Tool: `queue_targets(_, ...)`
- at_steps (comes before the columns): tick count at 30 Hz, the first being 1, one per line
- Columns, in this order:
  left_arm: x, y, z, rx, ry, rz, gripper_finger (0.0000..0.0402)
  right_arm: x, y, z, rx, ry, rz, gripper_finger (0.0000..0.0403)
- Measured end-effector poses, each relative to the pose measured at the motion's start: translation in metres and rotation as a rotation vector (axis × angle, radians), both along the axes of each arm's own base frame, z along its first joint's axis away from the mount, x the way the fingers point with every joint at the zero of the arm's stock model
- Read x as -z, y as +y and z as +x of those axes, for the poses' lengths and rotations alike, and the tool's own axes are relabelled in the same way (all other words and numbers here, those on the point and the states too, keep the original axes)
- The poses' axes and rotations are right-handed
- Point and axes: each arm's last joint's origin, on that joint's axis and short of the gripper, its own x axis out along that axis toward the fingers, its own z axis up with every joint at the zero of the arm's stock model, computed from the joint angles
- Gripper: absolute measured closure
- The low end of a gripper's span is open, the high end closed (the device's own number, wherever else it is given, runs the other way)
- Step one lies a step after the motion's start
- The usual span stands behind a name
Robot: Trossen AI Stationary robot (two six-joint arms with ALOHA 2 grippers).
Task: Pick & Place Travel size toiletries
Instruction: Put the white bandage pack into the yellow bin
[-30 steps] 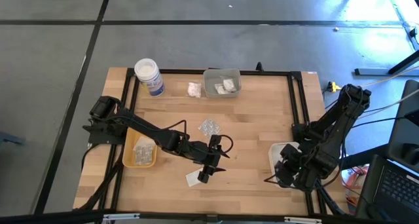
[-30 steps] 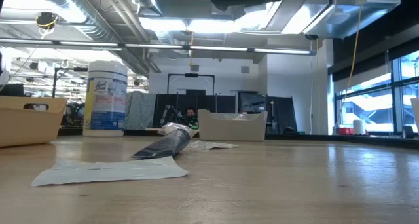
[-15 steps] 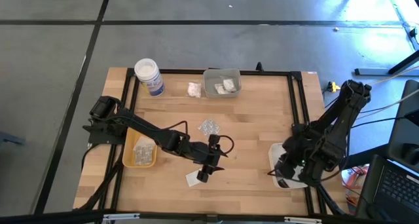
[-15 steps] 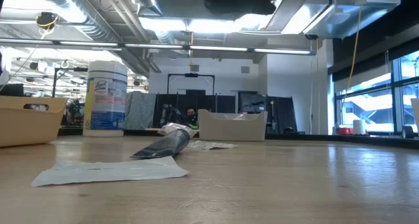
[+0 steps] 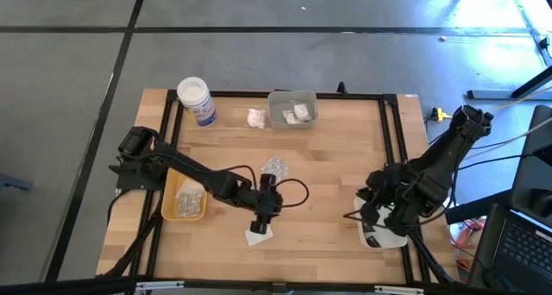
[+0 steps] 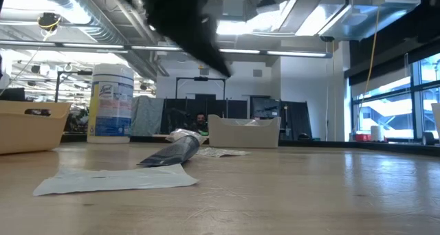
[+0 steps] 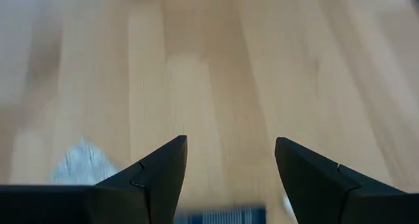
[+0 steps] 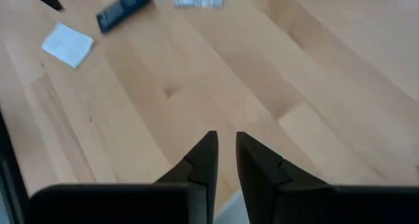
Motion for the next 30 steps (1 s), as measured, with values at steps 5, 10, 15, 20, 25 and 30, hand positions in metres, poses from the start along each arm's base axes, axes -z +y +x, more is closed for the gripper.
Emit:
queue_targets(5, 0.008, -0.007, -0.014, -0.061, 0.125, -0.022, 0.0175, -0.003, -0.003, 0.015, -0.054, -0.064, -0.066, 0.0330)
queue_targets(10, 0.010, -0.026, -0.026, -0.054, 0.188, -0.089, 0.0183, -0.008, -0.006, 0.031, -0.114, -0.116, -0.113, 0.0316)
queue_targets(15, 0.010, -0.043, -0.034, -0.025, 0.182, -0.089, 0.0188, -0.011, -0.011, 0.043, -0.145, -0.146, -0.147, 0.0307)
queue_targets(20, 0.009, -0.052, -0.038, 0.007, 0.153, -0.037, 0.0188, -0.015, -0.014, 0.053, -0.160, -0.181, -0.141, 0.0301)
queue_targets(25, 0.008, -0.053, -0.037, -0.010, 0.119, -0.010, 0.0189, -0.016, -0.016, 0.057, -0.181, -0.187, -0.147, 0.0295)
queue_targets(30, 0.008, -0.053, -0.036, -0.004, 0.115, -0.026, 0.0190, -0.016, -0.021, 0.060, -0.163, -0.181, -0.158, 0.0292)
